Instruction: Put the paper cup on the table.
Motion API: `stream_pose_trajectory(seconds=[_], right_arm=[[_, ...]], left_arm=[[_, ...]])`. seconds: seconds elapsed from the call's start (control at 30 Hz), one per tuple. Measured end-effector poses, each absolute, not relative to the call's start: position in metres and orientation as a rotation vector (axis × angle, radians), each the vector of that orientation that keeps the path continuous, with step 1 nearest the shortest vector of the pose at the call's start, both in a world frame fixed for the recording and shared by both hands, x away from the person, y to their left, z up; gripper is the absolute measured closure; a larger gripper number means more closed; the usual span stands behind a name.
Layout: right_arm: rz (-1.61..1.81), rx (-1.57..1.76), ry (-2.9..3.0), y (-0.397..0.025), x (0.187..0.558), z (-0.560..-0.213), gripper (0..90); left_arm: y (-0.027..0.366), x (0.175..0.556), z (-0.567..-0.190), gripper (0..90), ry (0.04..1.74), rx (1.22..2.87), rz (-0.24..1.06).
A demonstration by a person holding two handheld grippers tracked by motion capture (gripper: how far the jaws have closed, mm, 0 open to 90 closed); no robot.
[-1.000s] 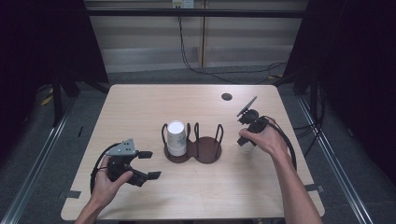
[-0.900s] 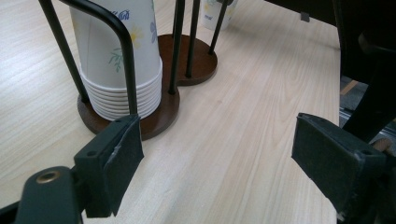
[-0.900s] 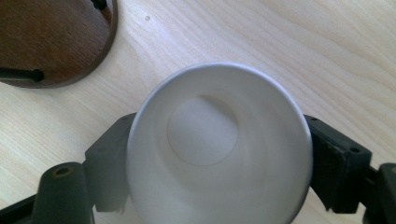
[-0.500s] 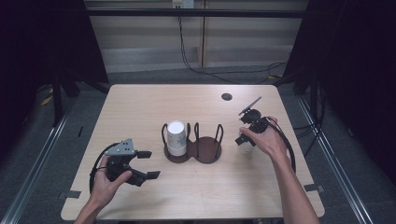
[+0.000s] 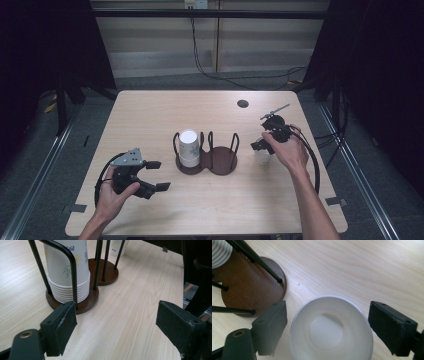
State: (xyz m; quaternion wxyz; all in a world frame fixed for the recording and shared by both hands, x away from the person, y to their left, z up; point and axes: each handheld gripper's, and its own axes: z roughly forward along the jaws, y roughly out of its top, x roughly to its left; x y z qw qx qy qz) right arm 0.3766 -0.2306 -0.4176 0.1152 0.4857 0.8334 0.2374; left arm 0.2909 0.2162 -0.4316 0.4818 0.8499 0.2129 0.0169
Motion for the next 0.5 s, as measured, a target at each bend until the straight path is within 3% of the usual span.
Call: stream_pose_trajectory(seconds=[0.5], right_arm=[[0.922, 1.384, 2.305, -0.235, 0.359, -0.413, 15.7]], left_arm=[[0.217, 0.291, -0.434, 16.7, 0.535, 2.067, 0.035]])
